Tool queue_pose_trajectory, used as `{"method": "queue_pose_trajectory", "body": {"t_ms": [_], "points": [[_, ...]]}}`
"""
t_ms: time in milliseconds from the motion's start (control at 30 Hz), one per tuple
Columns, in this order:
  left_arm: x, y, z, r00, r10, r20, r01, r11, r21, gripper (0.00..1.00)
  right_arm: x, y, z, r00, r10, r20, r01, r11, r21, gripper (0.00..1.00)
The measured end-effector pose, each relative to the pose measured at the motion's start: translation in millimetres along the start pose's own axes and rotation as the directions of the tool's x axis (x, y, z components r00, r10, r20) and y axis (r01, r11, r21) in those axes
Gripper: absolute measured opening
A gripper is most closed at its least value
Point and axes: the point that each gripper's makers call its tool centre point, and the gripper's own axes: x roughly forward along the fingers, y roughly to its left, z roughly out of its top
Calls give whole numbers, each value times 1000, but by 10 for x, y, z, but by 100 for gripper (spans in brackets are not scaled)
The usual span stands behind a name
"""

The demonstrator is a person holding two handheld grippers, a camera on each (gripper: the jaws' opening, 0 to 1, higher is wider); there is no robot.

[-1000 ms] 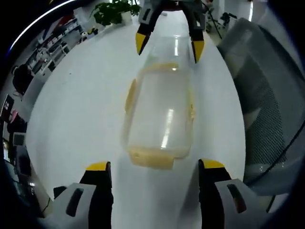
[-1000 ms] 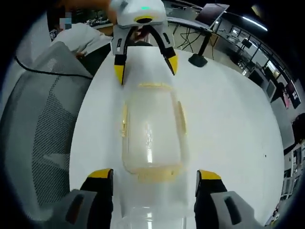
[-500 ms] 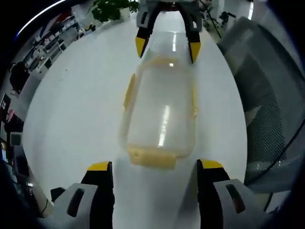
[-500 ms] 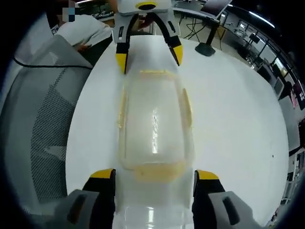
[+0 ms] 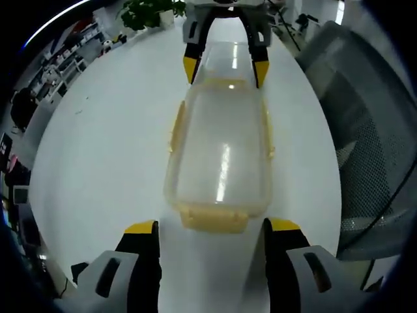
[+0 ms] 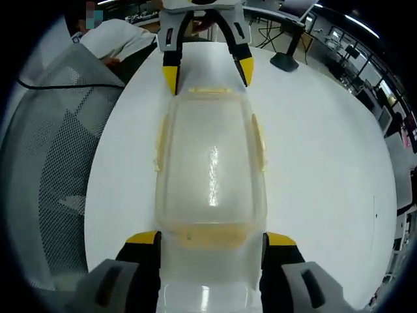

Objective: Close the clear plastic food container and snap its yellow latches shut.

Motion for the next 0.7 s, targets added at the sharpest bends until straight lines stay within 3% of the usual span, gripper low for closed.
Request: {"method": "queue_pose_trajectory", "body": {"t_ms": [700], "points": [[35, -65, 32, 998, -56, 19, 56, 998, 28, 43, 29, -1, 12, 999, 36, -17, -36, 999, -34, 46]]}}
